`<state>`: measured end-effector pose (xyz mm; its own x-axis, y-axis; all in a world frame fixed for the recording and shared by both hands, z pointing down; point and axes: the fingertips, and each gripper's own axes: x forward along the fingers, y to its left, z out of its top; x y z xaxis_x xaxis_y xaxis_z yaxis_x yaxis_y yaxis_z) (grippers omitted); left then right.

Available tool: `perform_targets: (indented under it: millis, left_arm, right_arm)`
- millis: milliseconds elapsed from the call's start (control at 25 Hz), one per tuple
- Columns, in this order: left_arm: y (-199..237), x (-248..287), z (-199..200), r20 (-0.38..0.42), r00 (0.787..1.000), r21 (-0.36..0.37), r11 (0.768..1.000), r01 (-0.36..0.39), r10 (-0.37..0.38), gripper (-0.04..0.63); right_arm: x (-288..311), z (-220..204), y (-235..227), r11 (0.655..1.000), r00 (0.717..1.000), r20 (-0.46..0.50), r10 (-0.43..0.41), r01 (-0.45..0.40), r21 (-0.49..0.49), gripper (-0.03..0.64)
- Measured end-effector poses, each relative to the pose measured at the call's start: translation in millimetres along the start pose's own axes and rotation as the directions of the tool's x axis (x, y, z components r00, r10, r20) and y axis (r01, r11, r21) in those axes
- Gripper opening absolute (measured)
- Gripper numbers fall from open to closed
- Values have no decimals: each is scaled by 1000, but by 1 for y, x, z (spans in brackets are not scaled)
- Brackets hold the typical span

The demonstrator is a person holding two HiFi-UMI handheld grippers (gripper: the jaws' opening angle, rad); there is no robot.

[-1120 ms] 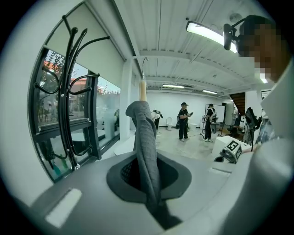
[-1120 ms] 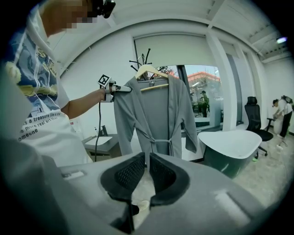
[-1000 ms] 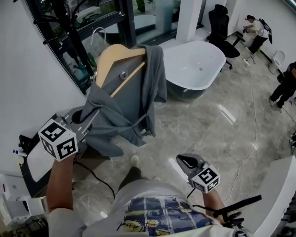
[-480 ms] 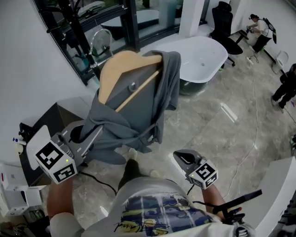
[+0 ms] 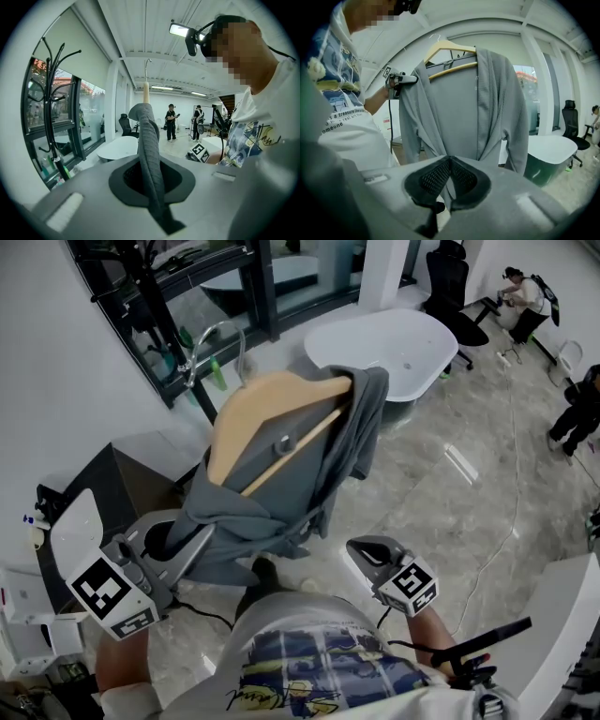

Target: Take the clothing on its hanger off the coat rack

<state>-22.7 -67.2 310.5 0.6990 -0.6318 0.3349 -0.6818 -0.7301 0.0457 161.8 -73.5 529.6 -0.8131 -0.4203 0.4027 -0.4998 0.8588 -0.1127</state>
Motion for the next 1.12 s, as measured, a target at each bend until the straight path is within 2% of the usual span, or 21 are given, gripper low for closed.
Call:
perform_targets:
  millis: [640, 1120]
  left_arm:
    - [-20, -7, 7, -10, 999, 25, 998, 53, -53, 6]
    - [-29, -15, 4, -17, 997, 39, 997, 71, -70, 6]
  right_arm:
    - [11, 21, 3, 999, 1000, 19, 20, -19, -44, 2]
    - [13, 19, 11, 999, 1000, 24, 20, -19, -49, 2]
